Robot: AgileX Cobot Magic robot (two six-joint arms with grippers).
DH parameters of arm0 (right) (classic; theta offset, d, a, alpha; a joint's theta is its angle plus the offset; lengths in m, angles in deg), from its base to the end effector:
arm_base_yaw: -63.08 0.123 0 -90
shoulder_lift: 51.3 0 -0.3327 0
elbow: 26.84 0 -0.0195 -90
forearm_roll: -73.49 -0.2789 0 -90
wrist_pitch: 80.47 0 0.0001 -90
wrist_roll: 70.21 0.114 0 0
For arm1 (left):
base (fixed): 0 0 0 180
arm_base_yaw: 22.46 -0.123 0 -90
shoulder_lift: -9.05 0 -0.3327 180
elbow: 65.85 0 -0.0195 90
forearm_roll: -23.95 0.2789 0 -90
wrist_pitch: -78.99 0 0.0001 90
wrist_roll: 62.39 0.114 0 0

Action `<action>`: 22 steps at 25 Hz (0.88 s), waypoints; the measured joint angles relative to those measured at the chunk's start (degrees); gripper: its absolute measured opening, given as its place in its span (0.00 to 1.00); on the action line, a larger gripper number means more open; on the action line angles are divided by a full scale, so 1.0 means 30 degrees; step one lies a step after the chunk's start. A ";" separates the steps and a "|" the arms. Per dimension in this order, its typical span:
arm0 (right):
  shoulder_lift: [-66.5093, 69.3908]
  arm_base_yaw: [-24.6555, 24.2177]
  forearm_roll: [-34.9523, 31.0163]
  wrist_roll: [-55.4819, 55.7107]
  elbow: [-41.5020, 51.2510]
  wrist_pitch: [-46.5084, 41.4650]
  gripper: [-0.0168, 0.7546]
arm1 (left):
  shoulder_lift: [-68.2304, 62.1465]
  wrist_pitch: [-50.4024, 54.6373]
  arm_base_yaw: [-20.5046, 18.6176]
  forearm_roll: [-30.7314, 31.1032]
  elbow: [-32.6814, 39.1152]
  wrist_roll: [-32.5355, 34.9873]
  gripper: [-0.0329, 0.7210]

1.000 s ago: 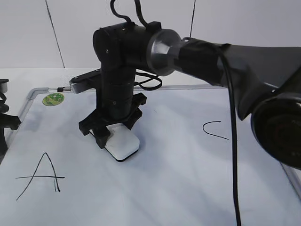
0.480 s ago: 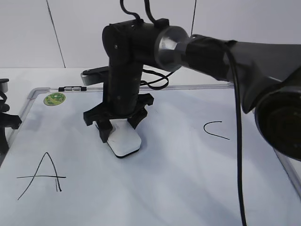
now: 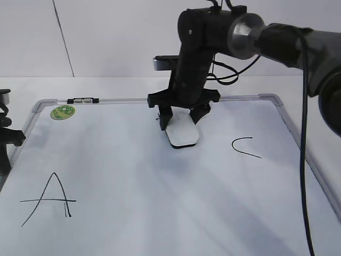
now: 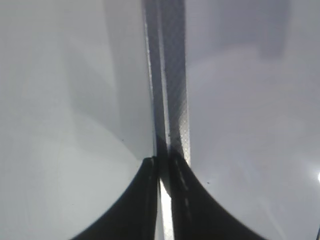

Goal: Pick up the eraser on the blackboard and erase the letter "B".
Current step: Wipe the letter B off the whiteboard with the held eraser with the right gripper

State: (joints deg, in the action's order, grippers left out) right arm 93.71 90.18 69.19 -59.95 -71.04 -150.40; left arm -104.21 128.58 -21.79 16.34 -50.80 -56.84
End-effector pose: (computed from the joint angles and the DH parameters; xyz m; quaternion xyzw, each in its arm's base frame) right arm 0.5024 0.2661 0.1684 -0.1360 0.9868 0.0601 0.0648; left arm 0.3667 -0.0158 0.1577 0.0121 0.9984 -0.0505 0.0205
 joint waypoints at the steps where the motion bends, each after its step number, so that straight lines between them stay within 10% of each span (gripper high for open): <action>1: 0.0000 -0.0271 0.0000 0.0000 0.0000 0.0008 0.68 | 0.0000 0.0000 0.0000 0.0000 0.0000 0.0000 0.09; 22: 0.2381 0.0253 0.1433 -0.0622 -0.4818 -0.1784 0.68 | 0.0000 0.0206 0.0000 0.0111 -0.0028 0.0000 0.09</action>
State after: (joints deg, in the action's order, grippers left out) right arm 100.85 90.93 73.49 -61.82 -85.49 -155.75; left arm -104.21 129.20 -21.79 16.67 -50.89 -56.84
